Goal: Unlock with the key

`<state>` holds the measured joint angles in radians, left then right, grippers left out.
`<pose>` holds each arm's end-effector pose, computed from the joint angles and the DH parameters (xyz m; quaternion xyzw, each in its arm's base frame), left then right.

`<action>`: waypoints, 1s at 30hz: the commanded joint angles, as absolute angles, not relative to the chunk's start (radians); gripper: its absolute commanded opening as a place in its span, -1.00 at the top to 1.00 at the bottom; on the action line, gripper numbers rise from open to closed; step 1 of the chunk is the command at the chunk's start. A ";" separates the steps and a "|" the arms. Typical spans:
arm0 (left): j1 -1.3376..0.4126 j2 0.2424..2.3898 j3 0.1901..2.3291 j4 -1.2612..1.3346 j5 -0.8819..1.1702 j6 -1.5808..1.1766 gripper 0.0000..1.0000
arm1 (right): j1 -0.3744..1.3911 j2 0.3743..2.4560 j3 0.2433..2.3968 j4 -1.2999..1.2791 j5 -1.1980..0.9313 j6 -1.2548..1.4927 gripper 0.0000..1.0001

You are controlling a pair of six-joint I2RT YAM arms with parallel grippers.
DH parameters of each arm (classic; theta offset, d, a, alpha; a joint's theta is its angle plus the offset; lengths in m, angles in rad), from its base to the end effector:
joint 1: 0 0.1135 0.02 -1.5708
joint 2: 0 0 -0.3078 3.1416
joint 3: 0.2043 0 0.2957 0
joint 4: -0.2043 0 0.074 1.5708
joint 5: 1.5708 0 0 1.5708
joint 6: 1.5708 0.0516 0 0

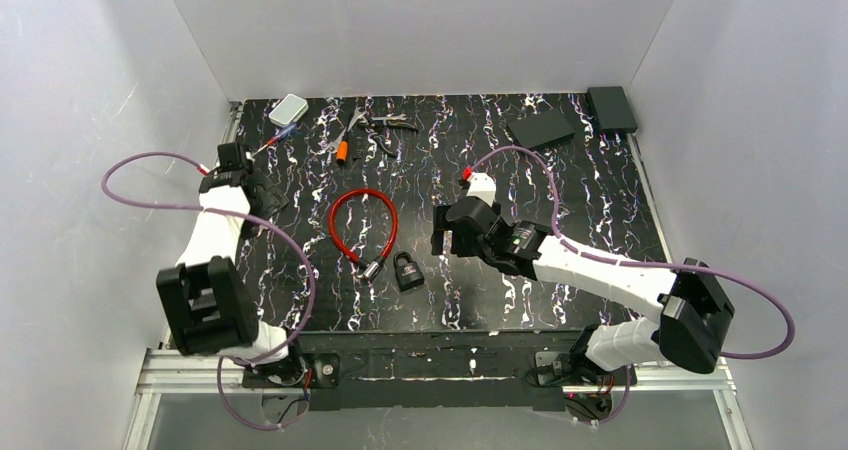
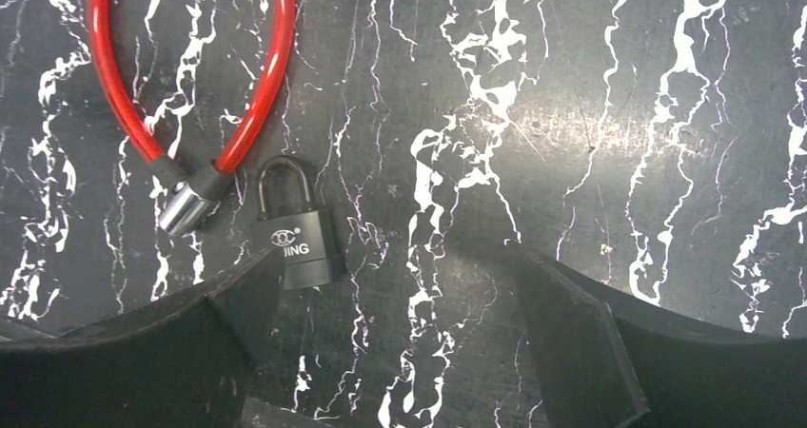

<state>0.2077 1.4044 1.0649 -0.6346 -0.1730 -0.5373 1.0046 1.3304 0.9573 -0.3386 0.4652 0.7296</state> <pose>0.3232 0.0772 0.2739 -0.3702 0.8777 0.0334 0.3024 0.1961 0.2654 0.2843 -0.0262 0.8895 0.1734 0.4220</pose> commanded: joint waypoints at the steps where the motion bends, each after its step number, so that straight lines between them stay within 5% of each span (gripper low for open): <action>1: 0.228 1.513 1.172 -0.639 -0.130 -0.598 -0.37 | 1.011 1.332 0.941 -0.299 0.483 0.710 -0.97; 13: 0.230 1.668 1.289 -0.683 -0.266 -0.771 -0.15 | 1.011 1.302 0.918 -0.295 0.531 0.644 -0.97; 30: 0.229 1.785 1.207 -0.614 -0.235 -0.880 -0.14 | 1.011 1.334 0.900 -0.290 0.519 0.630 -0.97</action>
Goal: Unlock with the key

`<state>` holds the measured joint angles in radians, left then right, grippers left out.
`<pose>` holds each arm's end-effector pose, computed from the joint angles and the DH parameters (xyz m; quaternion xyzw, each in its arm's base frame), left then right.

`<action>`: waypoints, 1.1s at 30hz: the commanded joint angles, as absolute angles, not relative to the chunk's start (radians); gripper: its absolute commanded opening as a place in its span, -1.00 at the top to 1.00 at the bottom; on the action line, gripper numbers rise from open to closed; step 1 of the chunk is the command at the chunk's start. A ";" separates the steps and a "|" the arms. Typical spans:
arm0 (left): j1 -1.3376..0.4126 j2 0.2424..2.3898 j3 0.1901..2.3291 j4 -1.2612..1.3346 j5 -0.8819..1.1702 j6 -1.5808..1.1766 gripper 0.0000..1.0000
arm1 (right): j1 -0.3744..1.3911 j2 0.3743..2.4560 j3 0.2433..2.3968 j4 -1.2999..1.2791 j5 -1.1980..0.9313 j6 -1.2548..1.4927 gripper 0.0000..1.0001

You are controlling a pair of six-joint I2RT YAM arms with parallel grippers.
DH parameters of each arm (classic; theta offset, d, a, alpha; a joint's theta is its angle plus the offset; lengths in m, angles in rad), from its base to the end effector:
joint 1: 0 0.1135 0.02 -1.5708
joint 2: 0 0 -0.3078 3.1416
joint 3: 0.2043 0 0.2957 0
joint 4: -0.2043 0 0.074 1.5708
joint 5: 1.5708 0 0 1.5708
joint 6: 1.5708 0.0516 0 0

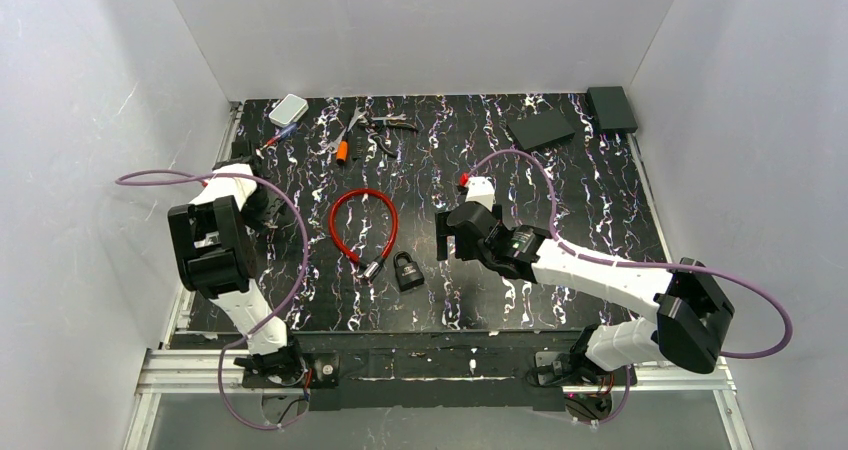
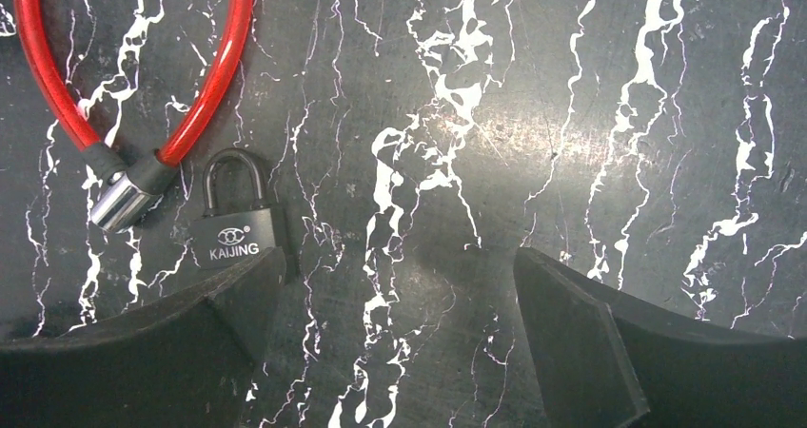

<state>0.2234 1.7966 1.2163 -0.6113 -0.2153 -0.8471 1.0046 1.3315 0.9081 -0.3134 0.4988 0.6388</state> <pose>0.3974 0.1016 0.1893 -0.5154 0.8295 0.0429 0.2107 0.1947 0.2602 0.2681 -0.0628 0.8894 0.1337 0.4325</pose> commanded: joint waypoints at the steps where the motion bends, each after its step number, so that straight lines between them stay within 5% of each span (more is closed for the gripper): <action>1: 0.229 1.788 1.204 -0.616 -0.237 -0.881 -0.13 | 1.011 1.336 0.902 -0.290 0.519 0.629 -0.97; 14: 0.231 1.817 1.183 -0.617 -0.255 -0.903 0.05 | 1.011 1.337 0.902 -0.309 0.521 0.635 -0.97; 30: 0.230 1.825 1.156 -0.589 -0.202 -0.881 0.97 | 1.011 1.273 0.871 -0.342 0.543 0.662 -0.97; 33: 0.230 1.804 1.144 -0.585 -0.168 -0.859 1.00 | 1.011 1.259 0.864 -0.344 0.544 0.667 -0.97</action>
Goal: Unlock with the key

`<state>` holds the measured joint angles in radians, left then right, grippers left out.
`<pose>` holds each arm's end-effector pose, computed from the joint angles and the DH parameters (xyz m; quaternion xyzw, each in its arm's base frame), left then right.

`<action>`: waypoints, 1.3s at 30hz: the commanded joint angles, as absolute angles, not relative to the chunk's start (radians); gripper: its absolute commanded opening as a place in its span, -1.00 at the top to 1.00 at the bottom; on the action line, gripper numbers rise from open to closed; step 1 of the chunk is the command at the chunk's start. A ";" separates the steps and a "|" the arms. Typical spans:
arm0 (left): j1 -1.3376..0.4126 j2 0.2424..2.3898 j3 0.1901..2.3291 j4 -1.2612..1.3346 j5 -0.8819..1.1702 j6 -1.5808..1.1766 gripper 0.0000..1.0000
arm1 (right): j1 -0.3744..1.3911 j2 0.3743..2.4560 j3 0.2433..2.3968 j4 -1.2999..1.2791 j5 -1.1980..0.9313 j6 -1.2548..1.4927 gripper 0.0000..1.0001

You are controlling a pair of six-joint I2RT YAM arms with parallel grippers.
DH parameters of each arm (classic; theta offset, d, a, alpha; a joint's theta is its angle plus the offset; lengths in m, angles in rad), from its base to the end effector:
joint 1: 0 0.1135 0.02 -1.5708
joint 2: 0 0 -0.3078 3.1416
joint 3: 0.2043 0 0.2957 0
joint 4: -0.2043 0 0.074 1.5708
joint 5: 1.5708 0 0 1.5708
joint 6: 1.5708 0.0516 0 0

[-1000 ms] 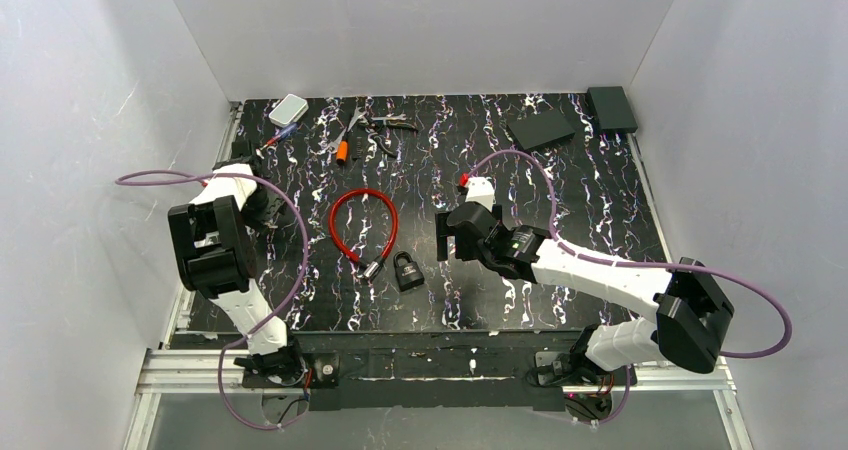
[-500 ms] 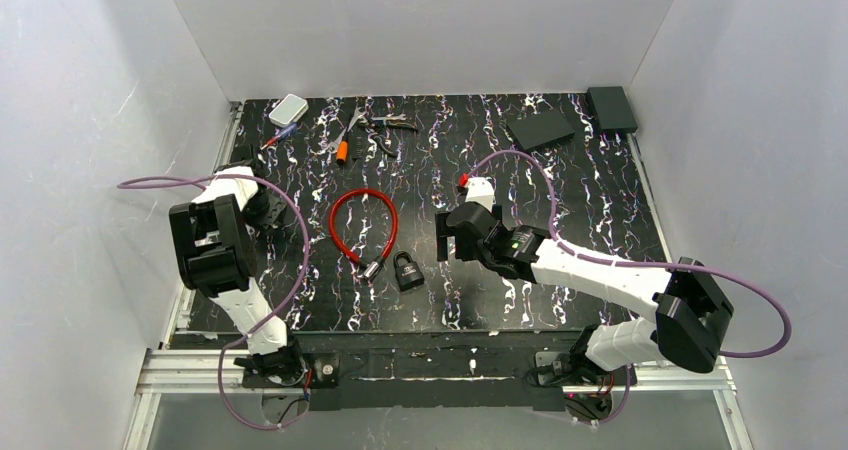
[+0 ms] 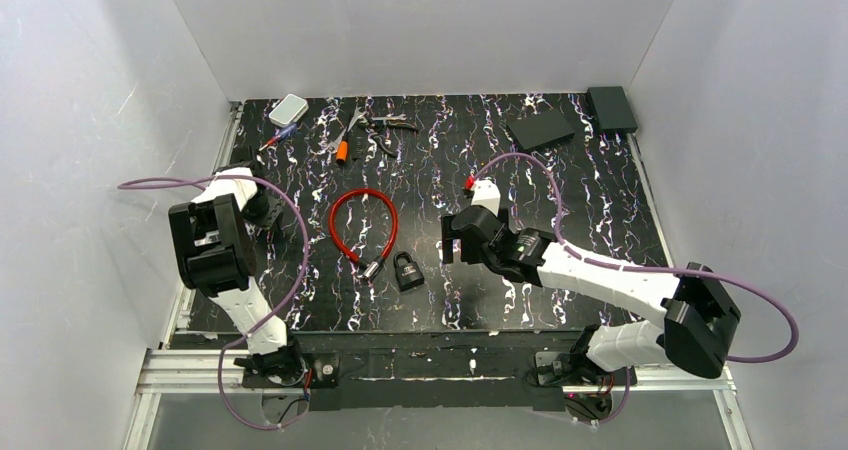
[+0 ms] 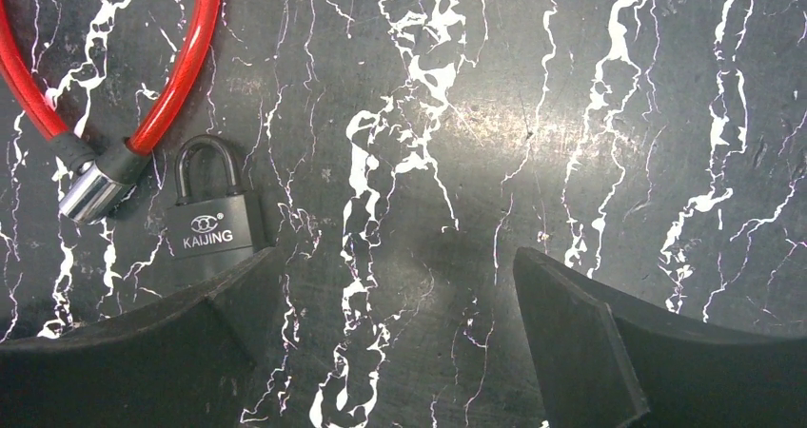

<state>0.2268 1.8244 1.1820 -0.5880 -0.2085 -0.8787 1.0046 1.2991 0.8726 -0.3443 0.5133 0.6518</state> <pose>0.3937 0.1018 0.1687 -0.5296 0.8250 0.0432 0.1924 0.1883 0.2490 0.2620 -0.0590 0.8944 0.1194 0.4269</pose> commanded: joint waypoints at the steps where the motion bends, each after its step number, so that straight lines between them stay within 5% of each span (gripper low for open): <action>1: 0.229 1.792 1.138 -0.583 -0.159 -0.852 1.00 | 1.011 1.255 0.863 -0.345 0.546 0.669 -0.97; 20: 0.151 1.430 1.046 -0.743 0.044 -0.502 1.00 | 1.011 1.185 0.849 -0.343 0.515 0.650 -0.97; 30: -0.325 1.292 1.115 -0.739 0.233 -0.126 1.00 | 1.011 0.673 0.647 0.046 0.181 0.204 -1.00; 39: -0.605 1.347 1.255 -0.820 0.469 0.025 1.00 | 1.011 0.591 0.558 0.242 -0.188 0.050 -1.00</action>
<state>-0.5625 1.3476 1.1721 -0.7624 0.2848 -0.0845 1.0046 0.5842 0.5953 0.0940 0.0380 0.1692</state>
